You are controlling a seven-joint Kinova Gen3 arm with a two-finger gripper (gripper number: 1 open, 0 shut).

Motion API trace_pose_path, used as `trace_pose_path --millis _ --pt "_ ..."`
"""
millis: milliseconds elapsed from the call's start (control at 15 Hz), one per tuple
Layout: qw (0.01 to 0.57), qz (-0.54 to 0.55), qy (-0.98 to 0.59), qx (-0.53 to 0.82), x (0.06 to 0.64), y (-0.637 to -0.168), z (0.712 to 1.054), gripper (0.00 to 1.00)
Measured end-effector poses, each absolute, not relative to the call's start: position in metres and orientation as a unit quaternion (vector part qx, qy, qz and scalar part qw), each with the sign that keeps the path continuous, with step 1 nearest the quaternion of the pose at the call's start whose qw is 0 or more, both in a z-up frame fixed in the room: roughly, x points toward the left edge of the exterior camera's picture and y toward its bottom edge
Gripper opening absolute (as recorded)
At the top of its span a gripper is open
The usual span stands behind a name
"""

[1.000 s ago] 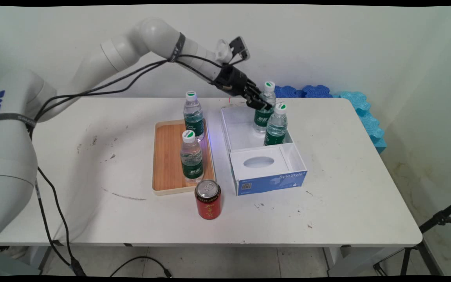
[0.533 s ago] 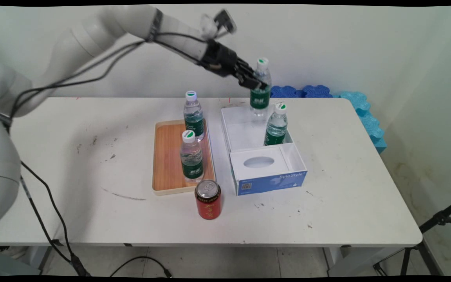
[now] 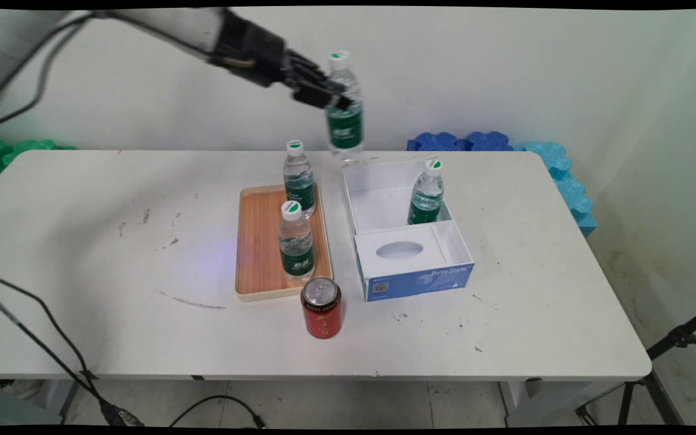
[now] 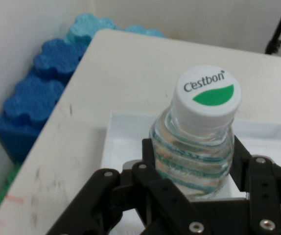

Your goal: Place the picked object on the tray

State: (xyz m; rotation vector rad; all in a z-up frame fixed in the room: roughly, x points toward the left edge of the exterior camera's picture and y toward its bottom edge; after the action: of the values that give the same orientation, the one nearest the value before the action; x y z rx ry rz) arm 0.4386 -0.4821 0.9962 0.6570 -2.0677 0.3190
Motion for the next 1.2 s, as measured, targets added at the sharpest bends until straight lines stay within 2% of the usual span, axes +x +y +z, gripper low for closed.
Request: trace_pose_path --millis 333,667,1200 --pt "0.444 0.109 -0.847 0.273 0.504 -0.424 1.000 0.00" --pt "0.421 0.102 -0.857 0.277 0.556 -0.375 0.987 0.00" --pt "0.412 0.095 -0.853 0.307 0.561 -0.337 0.944 0.00"
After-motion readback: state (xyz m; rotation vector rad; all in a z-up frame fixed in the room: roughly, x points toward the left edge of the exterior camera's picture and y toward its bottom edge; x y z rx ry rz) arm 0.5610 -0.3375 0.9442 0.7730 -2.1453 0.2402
